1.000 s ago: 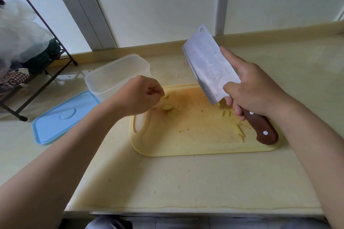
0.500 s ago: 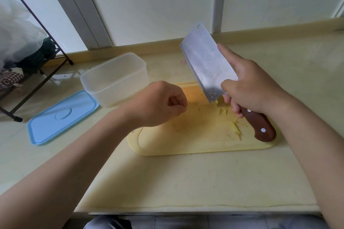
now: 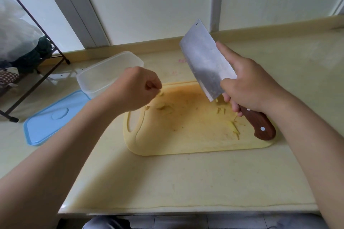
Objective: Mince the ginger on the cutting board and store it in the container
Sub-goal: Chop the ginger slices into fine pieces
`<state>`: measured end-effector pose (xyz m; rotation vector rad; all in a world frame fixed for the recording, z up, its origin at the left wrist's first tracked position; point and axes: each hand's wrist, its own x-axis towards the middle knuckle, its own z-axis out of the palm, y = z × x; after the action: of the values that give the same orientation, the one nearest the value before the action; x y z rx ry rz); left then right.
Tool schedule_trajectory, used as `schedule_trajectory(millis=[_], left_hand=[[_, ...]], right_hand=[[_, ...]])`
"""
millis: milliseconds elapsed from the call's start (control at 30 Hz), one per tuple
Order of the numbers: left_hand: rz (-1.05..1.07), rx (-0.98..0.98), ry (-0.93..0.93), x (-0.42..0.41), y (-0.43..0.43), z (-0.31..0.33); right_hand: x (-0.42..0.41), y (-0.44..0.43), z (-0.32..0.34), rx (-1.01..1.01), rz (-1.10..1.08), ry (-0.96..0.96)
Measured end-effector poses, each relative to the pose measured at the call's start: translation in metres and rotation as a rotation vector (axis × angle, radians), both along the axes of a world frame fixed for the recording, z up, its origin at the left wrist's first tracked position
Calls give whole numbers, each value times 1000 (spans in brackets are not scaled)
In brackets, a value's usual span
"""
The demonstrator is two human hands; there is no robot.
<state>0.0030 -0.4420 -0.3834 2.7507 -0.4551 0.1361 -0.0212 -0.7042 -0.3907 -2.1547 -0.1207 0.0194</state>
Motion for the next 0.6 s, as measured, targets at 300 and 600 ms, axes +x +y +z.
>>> schedule_trajectory(millis=[300, 600], left_hand=[[101, 34, 17, 11, 16, -19], [104, -27, 38, 12, 13, -20]], right_hand=[[0, 3, -2, -31, 16, -2], [2, 2, -4, -56, 29, -7]])
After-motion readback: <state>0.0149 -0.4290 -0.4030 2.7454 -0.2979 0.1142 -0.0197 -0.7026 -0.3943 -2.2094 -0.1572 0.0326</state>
